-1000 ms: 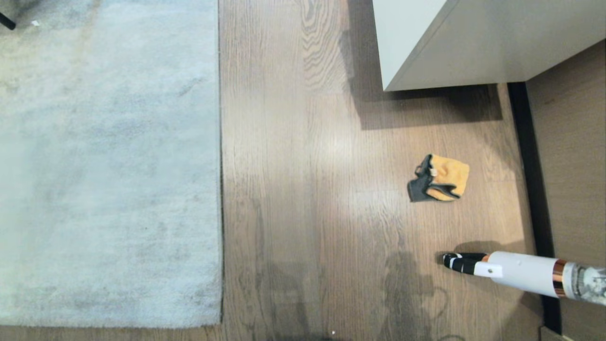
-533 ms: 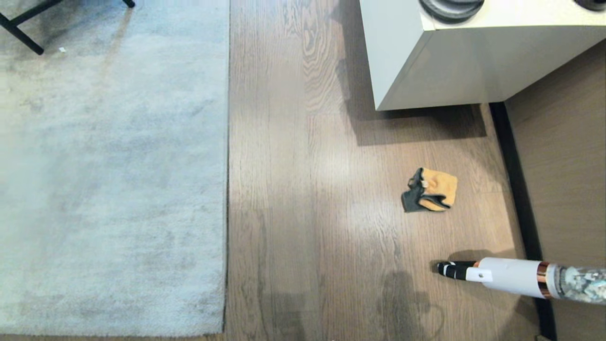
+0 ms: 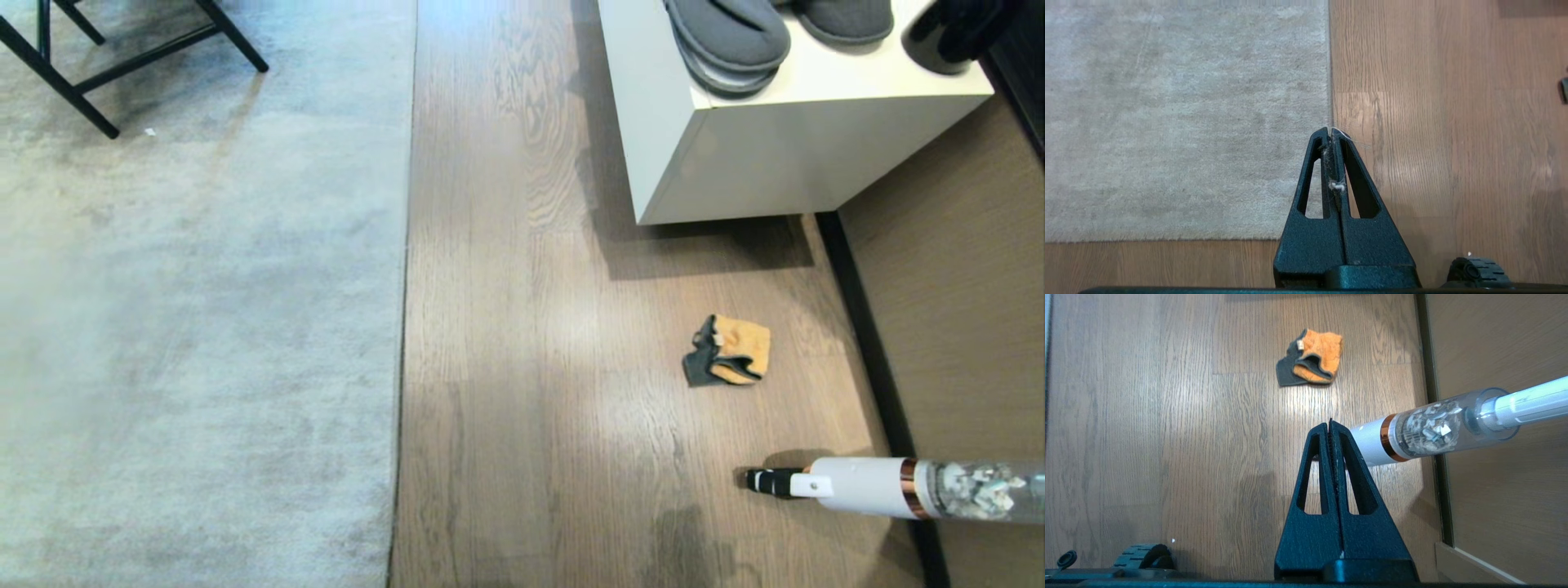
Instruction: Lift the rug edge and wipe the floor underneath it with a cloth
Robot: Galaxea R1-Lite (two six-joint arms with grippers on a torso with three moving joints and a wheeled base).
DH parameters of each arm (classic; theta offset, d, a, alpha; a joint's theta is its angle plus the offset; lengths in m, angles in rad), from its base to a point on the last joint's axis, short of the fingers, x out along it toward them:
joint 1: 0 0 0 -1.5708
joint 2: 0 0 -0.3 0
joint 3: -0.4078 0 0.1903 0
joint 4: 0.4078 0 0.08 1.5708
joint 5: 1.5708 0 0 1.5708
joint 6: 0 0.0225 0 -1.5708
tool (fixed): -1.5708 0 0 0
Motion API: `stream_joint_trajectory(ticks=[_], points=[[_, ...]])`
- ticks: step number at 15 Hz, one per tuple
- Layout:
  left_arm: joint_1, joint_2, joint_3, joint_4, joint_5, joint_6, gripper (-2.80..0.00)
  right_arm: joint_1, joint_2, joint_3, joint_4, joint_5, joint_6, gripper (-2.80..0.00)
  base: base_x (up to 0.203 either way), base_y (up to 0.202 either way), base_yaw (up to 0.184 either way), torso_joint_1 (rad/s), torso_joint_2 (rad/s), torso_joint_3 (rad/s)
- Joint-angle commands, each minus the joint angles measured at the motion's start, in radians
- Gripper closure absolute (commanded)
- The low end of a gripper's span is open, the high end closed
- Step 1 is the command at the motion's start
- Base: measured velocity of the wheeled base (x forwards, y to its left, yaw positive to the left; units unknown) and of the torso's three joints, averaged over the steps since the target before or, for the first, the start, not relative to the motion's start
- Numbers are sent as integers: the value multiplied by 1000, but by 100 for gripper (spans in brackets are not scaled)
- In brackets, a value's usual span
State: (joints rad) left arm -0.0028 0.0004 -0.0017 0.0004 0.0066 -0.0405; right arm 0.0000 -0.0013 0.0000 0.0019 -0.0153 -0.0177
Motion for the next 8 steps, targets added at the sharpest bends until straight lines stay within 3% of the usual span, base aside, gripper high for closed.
stream_joint_trajectory(ticks=[1, 8], points=[[0, 0, 0, 0, 1, -1, 0, 0, 1, 0, 0, 0, -1, 0, 0, 0, 0, 2, 2, 198], [0, 0, 0, 0, 1, -1, 0, 0, 1, 0, 0, 0, -1, 0, 0, 0, 0, 2, 2, 202]])
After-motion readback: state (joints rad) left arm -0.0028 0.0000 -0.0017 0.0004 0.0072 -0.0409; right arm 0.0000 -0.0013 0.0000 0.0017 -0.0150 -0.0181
